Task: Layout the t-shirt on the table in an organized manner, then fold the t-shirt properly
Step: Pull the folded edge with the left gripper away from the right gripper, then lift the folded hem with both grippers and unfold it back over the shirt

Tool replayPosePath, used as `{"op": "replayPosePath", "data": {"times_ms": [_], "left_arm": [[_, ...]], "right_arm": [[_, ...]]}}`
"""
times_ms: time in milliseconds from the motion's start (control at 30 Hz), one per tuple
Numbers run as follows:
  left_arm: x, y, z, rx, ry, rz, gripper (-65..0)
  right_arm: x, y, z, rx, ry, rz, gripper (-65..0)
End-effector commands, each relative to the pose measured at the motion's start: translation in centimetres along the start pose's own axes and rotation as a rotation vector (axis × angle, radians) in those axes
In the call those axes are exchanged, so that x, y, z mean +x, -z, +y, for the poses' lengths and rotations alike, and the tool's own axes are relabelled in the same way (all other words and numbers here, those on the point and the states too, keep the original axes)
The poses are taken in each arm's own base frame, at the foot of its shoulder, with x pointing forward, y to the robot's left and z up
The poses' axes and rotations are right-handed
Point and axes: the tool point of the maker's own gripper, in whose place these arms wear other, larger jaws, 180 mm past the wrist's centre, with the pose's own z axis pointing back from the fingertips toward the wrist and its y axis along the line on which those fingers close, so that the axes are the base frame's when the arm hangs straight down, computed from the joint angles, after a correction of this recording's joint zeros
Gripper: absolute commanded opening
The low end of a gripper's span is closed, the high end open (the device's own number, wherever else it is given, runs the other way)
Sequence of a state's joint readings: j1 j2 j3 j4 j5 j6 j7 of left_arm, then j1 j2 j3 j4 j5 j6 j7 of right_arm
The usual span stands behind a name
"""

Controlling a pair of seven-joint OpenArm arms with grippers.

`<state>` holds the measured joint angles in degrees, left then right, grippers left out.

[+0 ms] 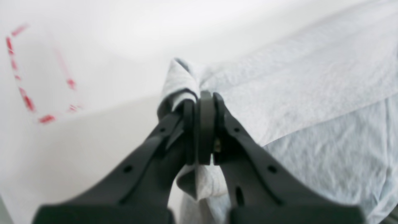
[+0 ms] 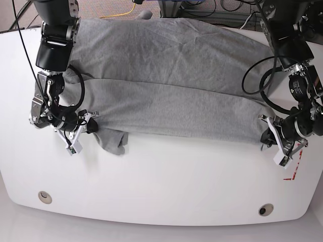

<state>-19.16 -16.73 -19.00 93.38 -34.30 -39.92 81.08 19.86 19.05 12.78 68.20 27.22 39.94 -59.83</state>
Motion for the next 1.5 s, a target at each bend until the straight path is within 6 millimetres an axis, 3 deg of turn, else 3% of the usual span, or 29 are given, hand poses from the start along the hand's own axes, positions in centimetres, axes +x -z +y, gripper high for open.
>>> {"op": "replayPosePath", "data": {"times_ms": [0, 300, 500, 667, 733, 833, 867, 933, 967, 1000, 1100, 1233, 1367, 1467], "left_arm": [[3.0, -1.3, 1.2, 0.035, 0.03, -0.077, -65.0], [6.6, -2.7, 3.5, 0.137, 0.057, -0.128, -65.0], [8.6, -2.0, 4.6, 0.147, 0.05, -0.16, -65.0], [9.0, -1.2, 5.9, 0.16, 0.026, -0.178, -65.0], [8.9, -0.8, 6.4, 0.164, 0.014, -0.175, -65.0], [8.8, -0.2, 7.2, 0.171, -0.006, -0.169, -61.8], [8.6, 0.2, 7.6, 0.177, -0.014, -0.166, -57.1], [8.5, 0.2, 8.3, 0.189, -0.019, -0.169, -50.7], [8.4, 0.3, 8.6, 0.194, -0.022, -0.171, -45.1], [8.4, 0.3, 8.8, 0.198, -0.023, -0.174, -41.9], [8.6, 0.4, 9.0, 0.204, -0.023, -0.195, -29.3], [8.6, 0.1, 9.7, 0.235, -0.01, -0.198, -18.5], [8.5, -0.5, 10.3, 0.256, -0.002, -0.197, -16.4], [8.5, -1.2, 10.8, 0.277, 0.011, -0.196, -16.4]], "right_arm": [[3.4, -1.5, -1.1, -0.03, -0.031, -0.075, -64.7], [8.5, -2.9, -1.6, -0.055, -0.076, -0.157, -64.7], [11.2, -3.7, -1.8, -0.059, -0.084, -0.198, -64.4], [13.2, -3.9, -2.3, -0.072, -0.088, -0.243, -62.6], [13.7, -3.7, -2.5, -0.093, -0.107, -0.242, -56.9], [14.8, -3.8, -2.8, -0.129, -0.13, -0.248, -39.0], [15.2, -3.7, -2.8, -0.139, -0.131, -0.253, -26.5], [15.4, -3.7, -2.9, -0.151, -0.133, -0.258, -13.2], [15.7, -3.7, -2.9, -0.158, -0.137, -0.261, -3.5], [16.0, -3.9, -2.9, -0.161, -0.143, -0.264, 0.0], [17.1, -4.3, -2.8, -0.171, -0.171, -0.271, 0.0], [17.5, -4.5, -2.5, -0.174, -0.192, -0.272, 0.0], [17.5, -6.2, -2.9, -0.222, -0.23, -0.245, 0.0], [16.1, -6.4, -2.5, -0.225, -0.234, -0.211, 0.0]]}}
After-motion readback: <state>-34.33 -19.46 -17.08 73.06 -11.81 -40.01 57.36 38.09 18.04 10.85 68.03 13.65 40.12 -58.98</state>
